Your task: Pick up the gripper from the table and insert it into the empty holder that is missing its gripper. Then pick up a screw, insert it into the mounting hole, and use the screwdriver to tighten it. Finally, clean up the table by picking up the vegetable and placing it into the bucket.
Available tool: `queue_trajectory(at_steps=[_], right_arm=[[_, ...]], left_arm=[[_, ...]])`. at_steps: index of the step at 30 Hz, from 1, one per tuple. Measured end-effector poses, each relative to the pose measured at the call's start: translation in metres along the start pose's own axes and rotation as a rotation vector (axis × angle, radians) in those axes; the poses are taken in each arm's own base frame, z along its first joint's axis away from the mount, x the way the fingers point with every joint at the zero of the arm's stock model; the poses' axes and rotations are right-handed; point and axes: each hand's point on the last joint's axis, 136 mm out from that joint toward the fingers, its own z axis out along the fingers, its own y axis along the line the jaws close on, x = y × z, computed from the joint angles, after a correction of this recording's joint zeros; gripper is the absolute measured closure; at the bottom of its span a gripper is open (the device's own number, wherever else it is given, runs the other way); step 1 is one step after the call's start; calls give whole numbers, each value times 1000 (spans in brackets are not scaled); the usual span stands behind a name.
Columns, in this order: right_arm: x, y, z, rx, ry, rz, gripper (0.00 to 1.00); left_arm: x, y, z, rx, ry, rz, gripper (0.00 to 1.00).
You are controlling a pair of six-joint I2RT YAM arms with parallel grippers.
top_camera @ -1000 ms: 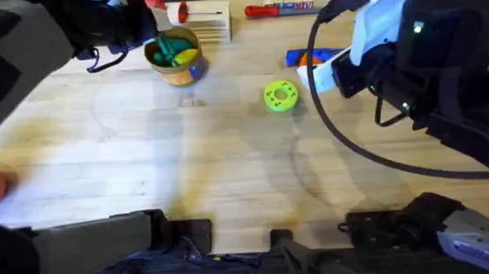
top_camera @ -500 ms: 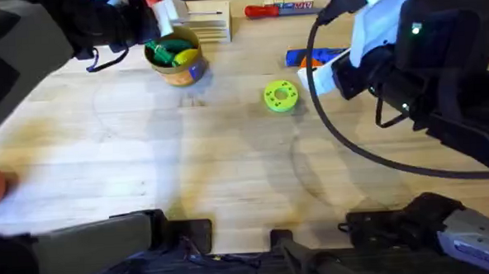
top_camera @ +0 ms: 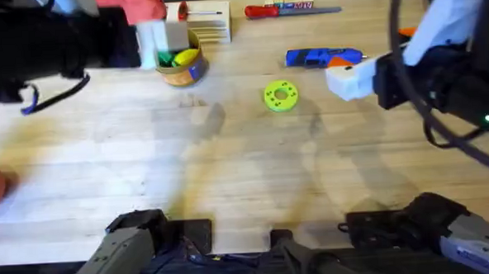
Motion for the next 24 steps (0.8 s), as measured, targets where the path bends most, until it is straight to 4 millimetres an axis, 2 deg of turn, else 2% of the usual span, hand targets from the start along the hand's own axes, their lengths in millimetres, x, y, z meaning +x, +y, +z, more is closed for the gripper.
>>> queue_trajectory(at_steps=[5, 9, 14, 24], right_arm=[[16, -6, -17, 5, 71, 104, 10], [25, -8, -30, -1, 114, 165, 10], [29, -9, -43, -15, 119, 205, 11], [32, -9, -44, -18, 127, 216, 10]], left_arm=[[37, -22, -18, 58, 110, 119, 5], [56, -36, -27, 99, 169, 176, 6], [65, -39, -32, 111, 197, 195, 6], [66, -39, -32, 113, 198, 206, 6]])
